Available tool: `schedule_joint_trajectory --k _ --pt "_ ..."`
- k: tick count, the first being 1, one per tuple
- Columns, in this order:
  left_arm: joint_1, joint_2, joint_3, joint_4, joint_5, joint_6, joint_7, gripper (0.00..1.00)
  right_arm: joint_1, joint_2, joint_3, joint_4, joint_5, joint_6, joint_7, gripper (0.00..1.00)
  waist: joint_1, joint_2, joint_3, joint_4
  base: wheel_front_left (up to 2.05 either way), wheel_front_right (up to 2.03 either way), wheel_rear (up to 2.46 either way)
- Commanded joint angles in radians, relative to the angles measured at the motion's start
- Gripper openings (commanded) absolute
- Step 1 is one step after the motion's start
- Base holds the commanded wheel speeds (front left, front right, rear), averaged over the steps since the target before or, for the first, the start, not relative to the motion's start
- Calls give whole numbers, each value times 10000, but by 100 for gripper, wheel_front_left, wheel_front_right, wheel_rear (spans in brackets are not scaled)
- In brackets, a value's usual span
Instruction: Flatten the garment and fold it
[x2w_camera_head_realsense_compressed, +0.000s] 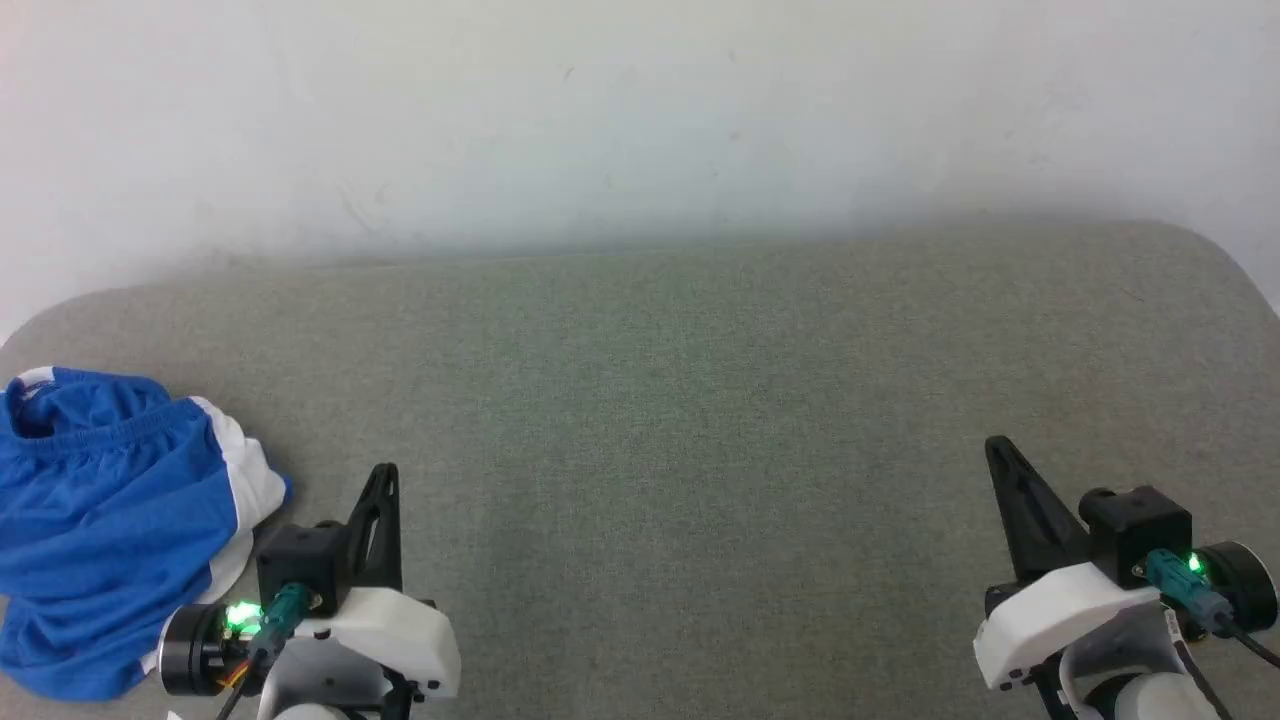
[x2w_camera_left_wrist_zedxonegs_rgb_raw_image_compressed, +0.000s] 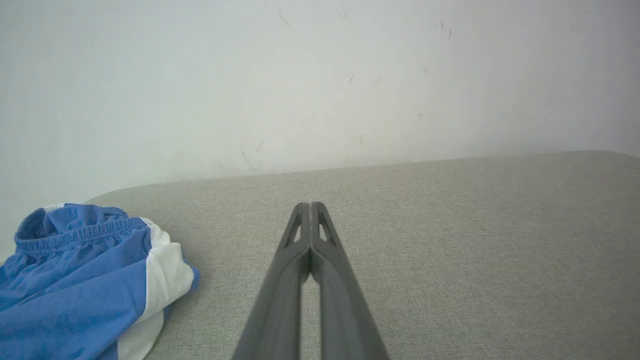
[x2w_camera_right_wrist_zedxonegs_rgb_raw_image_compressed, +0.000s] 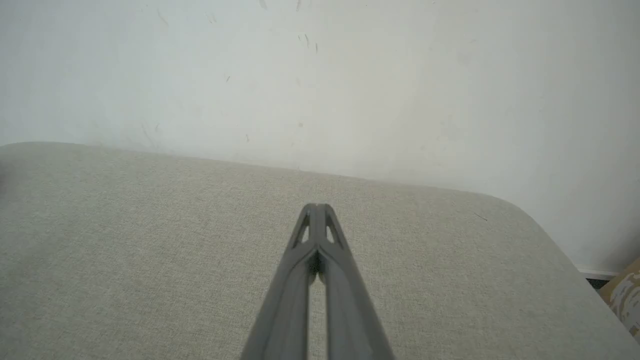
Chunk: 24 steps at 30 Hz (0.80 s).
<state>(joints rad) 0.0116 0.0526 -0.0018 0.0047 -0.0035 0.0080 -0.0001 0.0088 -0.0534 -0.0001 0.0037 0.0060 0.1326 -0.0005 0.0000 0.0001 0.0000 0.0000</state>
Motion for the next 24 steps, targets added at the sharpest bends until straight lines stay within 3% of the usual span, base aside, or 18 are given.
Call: schedule_joint_trajectory --k 1,24 --pt "-116 -24 18 -47 35 -80 1 0 -88 32 1 -37 -60 -19 5 0 0 -1 0 0 0 0 0" --pt "-116 -24 18 -47 35 -80 1 0 -88 32 1 -37 -60 -19 5 0 0 -1 0 0 0 0 0"
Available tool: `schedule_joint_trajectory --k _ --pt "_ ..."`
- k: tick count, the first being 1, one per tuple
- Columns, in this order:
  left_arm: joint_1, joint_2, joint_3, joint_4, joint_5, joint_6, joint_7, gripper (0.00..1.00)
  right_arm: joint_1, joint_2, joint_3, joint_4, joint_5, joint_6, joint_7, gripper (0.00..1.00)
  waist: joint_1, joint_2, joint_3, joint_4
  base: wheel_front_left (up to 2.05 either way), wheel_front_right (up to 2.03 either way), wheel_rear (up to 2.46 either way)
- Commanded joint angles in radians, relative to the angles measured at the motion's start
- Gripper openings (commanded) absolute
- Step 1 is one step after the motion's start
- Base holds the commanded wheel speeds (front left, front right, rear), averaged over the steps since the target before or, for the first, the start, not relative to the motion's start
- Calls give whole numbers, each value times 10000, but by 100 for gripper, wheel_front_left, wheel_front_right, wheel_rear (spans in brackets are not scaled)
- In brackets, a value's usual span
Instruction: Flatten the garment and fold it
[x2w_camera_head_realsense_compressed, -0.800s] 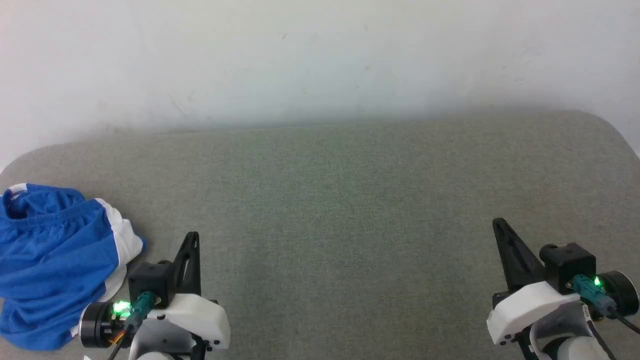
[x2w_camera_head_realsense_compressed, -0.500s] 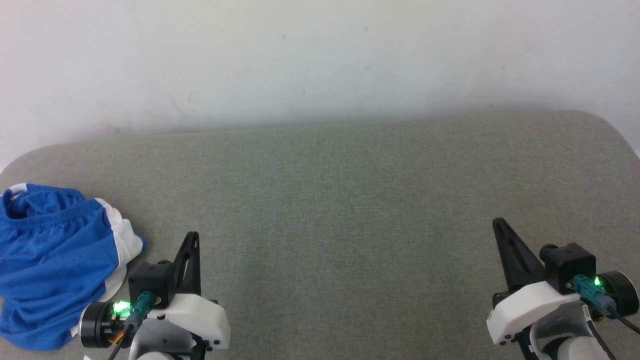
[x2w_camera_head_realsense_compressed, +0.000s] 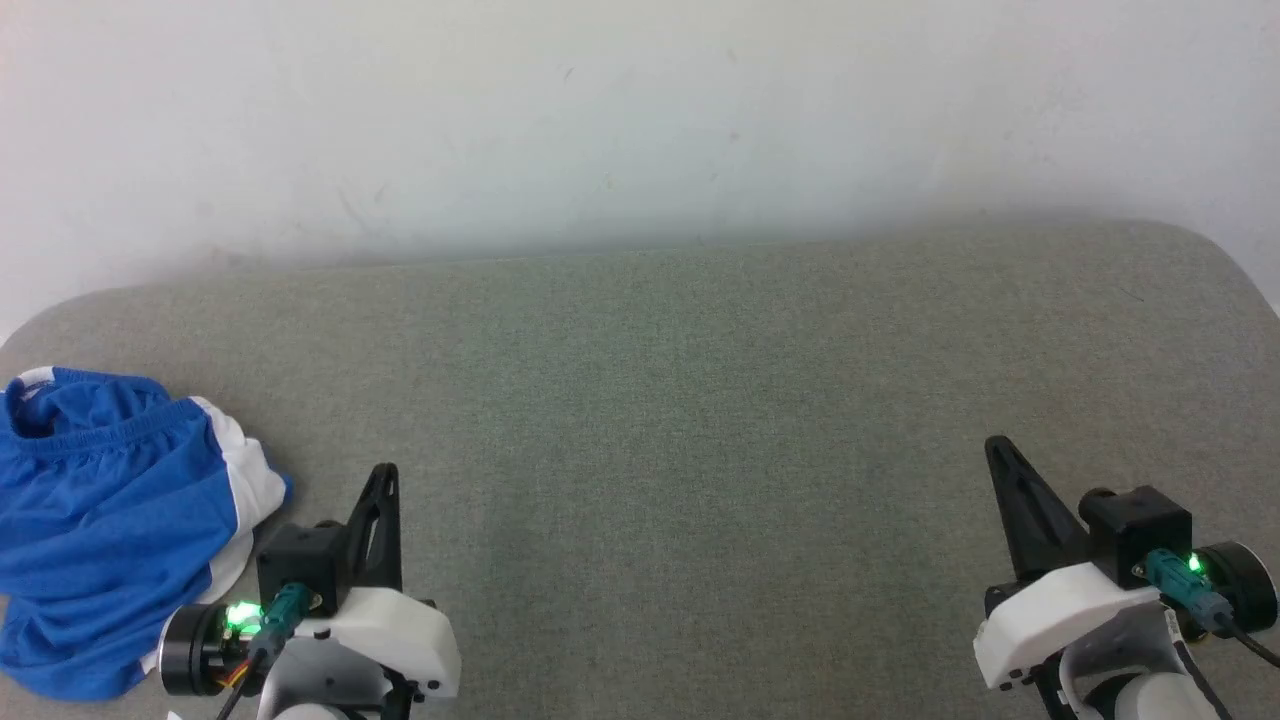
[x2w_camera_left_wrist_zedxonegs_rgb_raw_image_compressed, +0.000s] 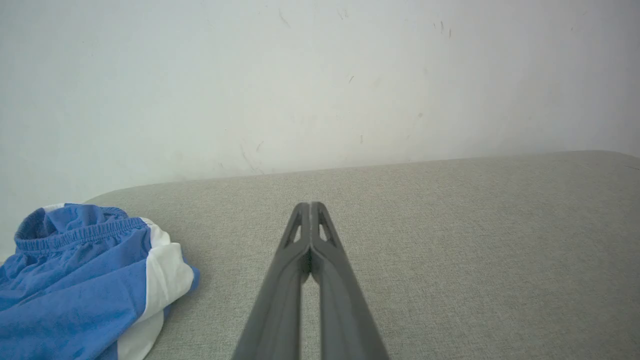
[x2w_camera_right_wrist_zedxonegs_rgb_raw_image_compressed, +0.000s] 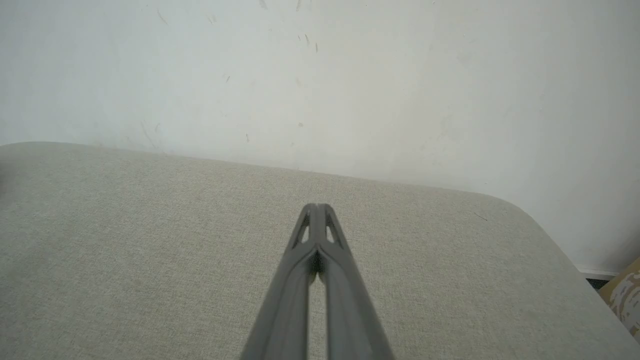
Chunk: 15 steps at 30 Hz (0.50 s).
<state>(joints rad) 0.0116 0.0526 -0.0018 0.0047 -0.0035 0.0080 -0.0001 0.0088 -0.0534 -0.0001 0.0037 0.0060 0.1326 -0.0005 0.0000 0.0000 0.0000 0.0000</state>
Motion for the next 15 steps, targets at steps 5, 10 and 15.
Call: schedule_joint_trajectory --k 5,10,15 --pt "-116 -24 18 -47 35 -80 1 0 -88 32 1 -37 -60 -19 5 0 0 0 0 0 0 0 0" --pt "5 0 -2 9 -3 4 -4 100 3 -6 -2 13 7 0 -3 100 0 0 0 0 0 0 0" --pt "27 -1 1 -19 -29 3 -65 100 16 -5 -65 45 86 0 -65 100 0 0 5 2 0 0 0"
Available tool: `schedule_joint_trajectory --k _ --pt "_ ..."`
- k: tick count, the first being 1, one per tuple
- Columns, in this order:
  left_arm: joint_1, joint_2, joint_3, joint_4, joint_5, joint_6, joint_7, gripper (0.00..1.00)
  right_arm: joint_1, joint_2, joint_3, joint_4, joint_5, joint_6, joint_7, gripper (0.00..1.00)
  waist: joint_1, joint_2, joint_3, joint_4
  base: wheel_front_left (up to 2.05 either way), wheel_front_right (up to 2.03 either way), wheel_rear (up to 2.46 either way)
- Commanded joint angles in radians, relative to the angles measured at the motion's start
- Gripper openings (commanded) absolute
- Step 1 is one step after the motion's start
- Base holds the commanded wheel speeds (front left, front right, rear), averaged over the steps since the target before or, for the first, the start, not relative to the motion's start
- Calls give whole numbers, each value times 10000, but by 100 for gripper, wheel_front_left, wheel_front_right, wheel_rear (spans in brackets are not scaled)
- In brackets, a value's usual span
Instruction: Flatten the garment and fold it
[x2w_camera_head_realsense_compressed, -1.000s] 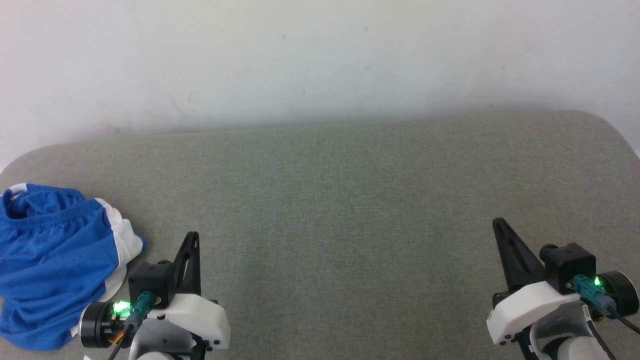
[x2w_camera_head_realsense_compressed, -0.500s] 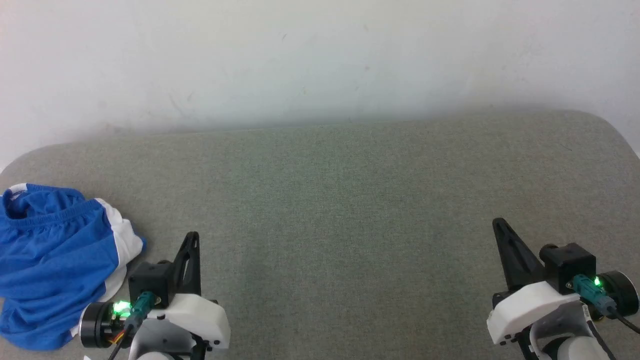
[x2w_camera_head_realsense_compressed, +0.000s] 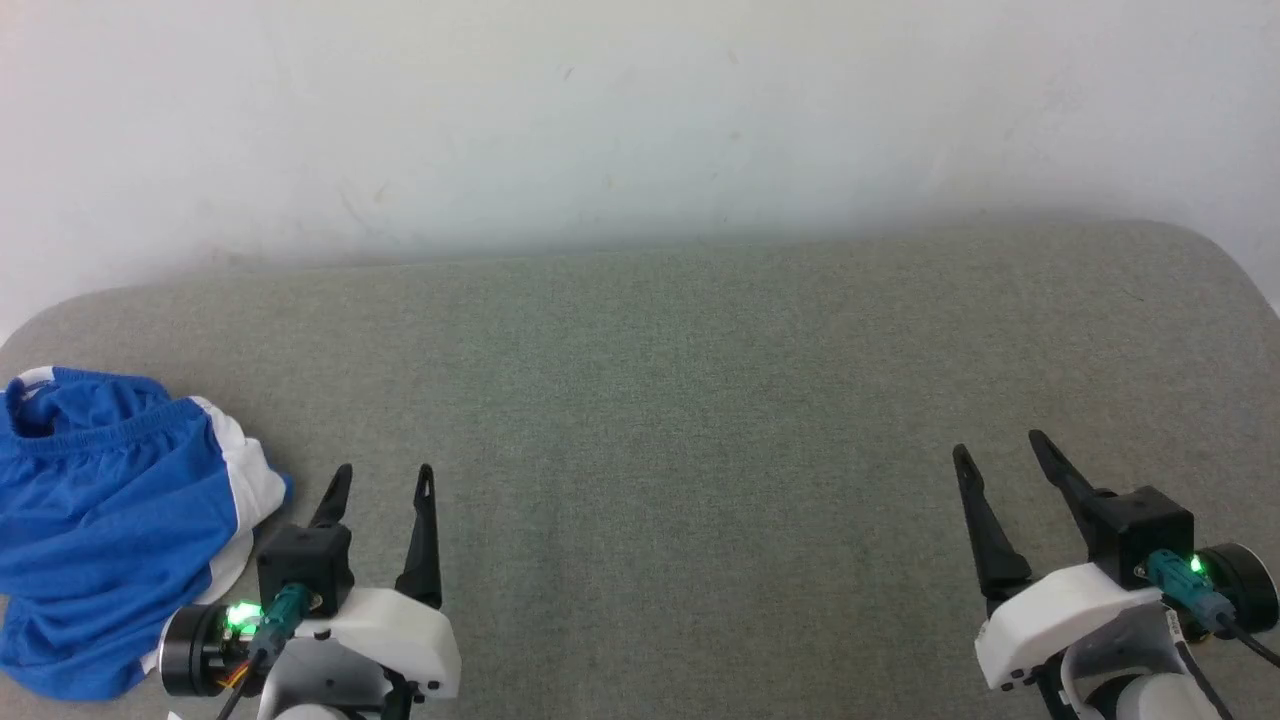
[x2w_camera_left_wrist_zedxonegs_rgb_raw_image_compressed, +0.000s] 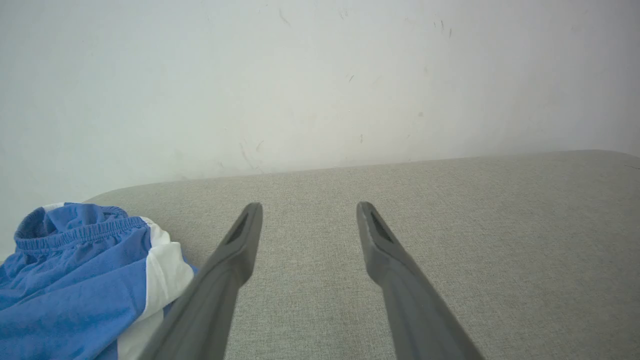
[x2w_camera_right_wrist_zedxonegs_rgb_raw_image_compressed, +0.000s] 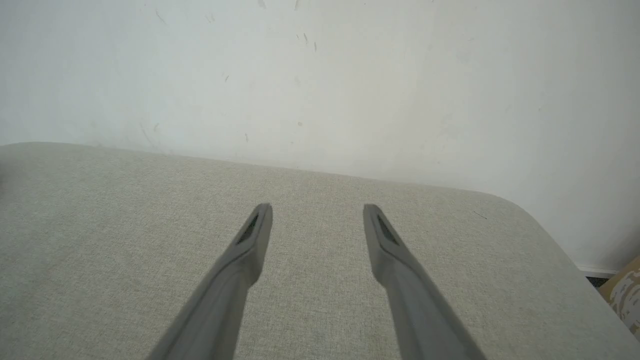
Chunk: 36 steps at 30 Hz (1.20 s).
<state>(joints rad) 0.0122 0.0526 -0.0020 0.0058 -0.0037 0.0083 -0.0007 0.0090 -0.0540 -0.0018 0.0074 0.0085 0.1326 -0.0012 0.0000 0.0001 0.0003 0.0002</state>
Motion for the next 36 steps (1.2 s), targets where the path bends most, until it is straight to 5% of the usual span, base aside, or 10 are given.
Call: schedule_joint_trajectory --k 1,36 --pt "30 -1 5 -43 -35 -1 -80 100 20 1 -70 18 88 -1 -78 100 0 -1 2 1 0 0 0" --pt "269 -8 138 -244 -475 70 -812 100 78 12 -795 246 204 -6 -809 100 0 -1 63 495 0 0 0"
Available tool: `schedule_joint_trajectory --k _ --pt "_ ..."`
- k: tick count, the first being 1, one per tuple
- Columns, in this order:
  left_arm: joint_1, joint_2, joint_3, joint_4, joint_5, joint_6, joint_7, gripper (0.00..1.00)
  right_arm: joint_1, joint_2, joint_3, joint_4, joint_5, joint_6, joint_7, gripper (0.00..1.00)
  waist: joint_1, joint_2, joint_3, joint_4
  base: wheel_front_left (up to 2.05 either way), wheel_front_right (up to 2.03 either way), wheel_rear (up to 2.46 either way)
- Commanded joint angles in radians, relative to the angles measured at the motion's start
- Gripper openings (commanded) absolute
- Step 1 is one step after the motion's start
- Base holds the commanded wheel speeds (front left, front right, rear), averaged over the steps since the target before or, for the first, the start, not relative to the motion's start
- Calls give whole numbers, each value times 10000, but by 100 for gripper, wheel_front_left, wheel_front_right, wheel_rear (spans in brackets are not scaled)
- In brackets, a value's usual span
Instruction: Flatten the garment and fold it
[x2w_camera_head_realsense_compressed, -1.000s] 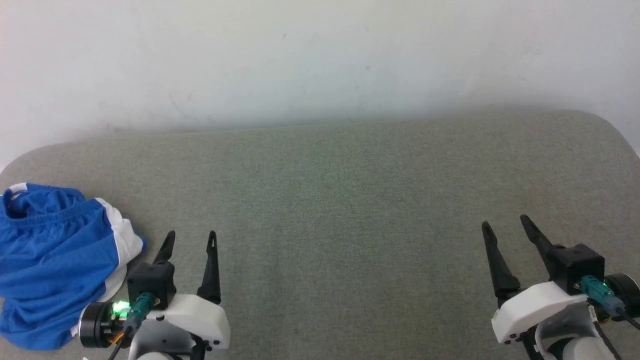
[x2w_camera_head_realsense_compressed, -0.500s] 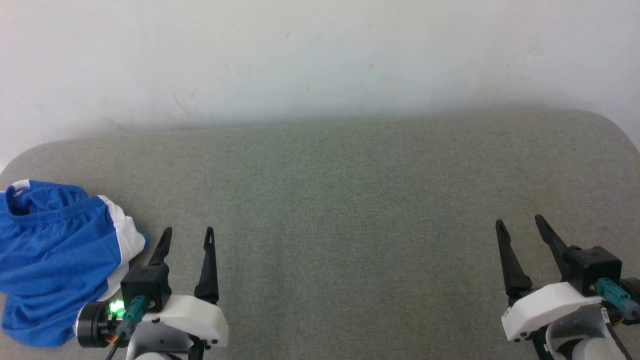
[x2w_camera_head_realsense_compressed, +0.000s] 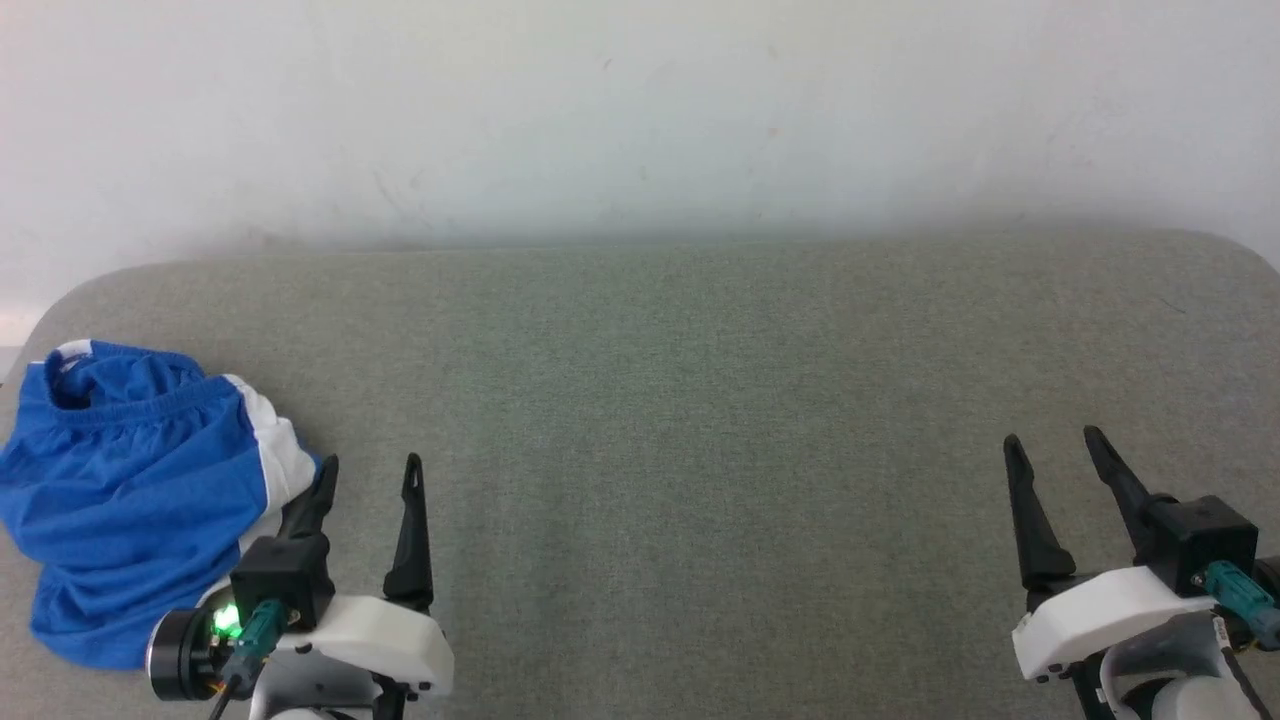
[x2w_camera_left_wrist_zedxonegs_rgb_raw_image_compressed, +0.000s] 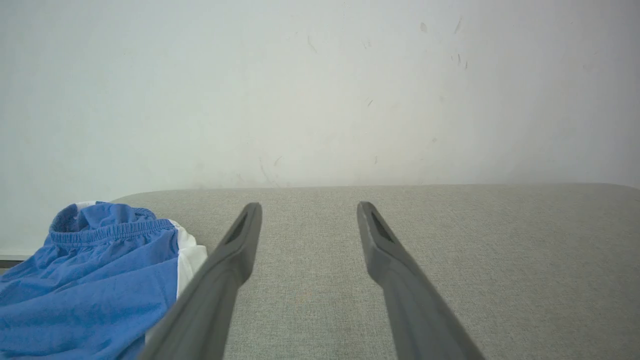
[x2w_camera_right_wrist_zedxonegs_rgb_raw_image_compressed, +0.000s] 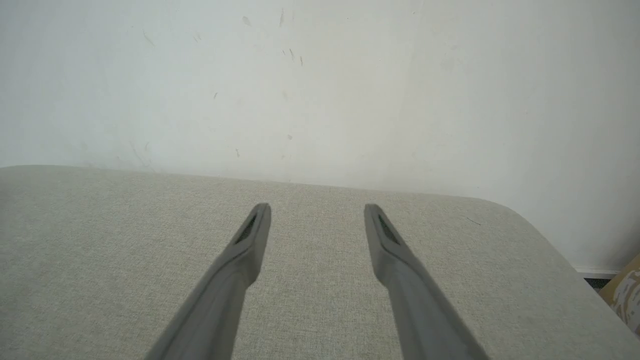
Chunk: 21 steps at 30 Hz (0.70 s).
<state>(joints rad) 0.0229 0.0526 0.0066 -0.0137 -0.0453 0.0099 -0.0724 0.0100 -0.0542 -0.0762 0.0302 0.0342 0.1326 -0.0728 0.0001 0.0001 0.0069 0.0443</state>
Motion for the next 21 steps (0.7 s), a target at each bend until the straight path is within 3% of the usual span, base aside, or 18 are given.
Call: schedule_joint_trajectory --k 1,21 --pt "171 -8 55 -50 -77 61 -116 100 70 14 -57 22 -60 -6 -114 100 -1 -1 -4 99 0 0 0" --pt "293 -11 107 -127 -471 188 -513 100 -26 20 -28 202 -338 -9 -511 100 -1 -1 173 1310 0 0 0"
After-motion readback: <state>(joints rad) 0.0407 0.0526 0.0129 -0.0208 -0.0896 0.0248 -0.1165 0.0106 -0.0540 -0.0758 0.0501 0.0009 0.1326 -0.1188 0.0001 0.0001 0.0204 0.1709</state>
